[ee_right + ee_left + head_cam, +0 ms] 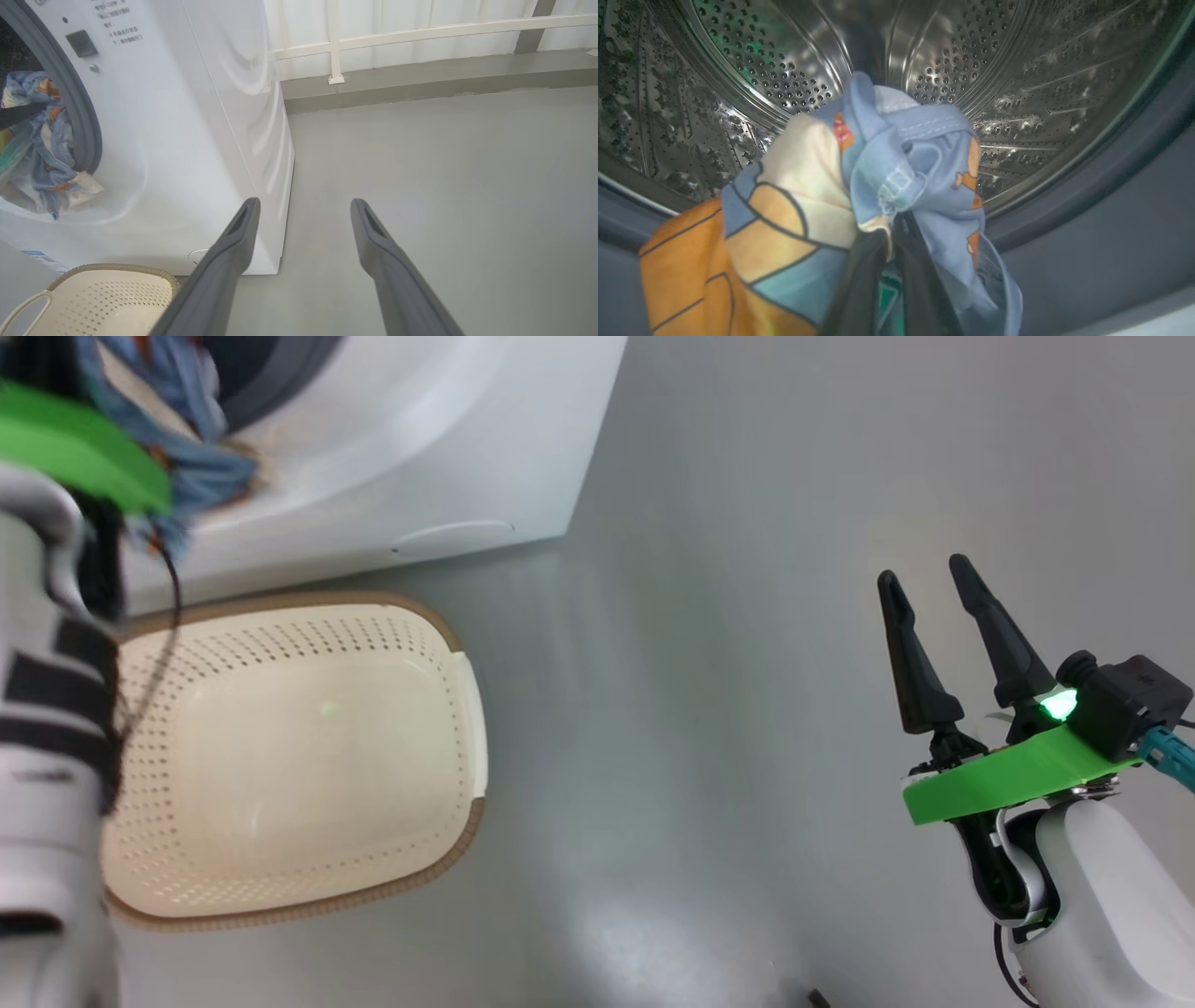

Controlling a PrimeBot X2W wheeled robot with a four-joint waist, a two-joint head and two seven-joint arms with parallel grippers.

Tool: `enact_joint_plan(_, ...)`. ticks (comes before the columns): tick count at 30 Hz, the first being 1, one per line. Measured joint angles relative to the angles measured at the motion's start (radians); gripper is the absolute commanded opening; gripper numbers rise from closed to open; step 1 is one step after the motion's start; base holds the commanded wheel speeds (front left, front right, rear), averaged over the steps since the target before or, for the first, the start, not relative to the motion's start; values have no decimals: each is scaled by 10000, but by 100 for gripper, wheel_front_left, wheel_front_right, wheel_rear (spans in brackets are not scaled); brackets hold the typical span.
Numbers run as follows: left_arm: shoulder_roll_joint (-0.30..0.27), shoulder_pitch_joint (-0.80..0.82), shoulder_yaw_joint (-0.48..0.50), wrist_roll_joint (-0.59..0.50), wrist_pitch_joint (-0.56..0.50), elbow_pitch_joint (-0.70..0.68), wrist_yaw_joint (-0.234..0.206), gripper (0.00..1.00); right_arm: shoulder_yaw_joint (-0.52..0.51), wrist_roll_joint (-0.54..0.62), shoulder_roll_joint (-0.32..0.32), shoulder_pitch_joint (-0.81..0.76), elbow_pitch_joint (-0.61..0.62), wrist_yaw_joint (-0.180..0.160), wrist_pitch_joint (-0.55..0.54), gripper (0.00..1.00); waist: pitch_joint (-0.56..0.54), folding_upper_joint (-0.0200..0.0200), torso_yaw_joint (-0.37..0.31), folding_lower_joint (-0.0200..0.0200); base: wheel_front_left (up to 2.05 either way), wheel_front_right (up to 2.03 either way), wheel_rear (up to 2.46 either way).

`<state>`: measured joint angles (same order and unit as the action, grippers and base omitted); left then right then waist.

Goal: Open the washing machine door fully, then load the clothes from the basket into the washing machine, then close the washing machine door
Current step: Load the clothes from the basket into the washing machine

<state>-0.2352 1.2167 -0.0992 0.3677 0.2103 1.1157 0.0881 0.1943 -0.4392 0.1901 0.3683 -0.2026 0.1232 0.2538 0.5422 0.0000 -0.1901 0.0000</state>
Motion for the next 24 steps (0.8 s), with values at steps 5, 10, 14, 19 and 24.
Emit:
enact_joint_plan(5, -240, 1172, 8, -25, -182, 604, -188, 0, -96, 21, 25, 7, 157, 0, 0, 100, 439, 0, -256, 1, 0, 0, 0)
enact_joint_plan(10, -604, 1871, -119, -267, 142, 803, -343, 0, -201, 23, 31, 39, 318, 0, 0, 100, 750, 0, -614, 1, 0, 0, 0)
enact_joint_plan(14, -696, 2243, 92, -393, 408, -577, -527, 0, -228, 96, 15, 83, 355, 0, 0, 100, 955, 0, -772, 1, 0, 0, 0)
enact_joint_plan(19, -677, 1938, 890, -483, 466, -2646, -554, 0, -107, 96, -96, 118, 349, 0, 0, 100, 1091, 0, -811, 1, 0, 0, 0)
enact_joint_plan(24, -468, 1306, 1168, -640, 339, -1772, -570, 100, -36, 96, -105, 171, 282, 0, 0, 100, 1010, 0, -732, 1, 0, 0, 0)
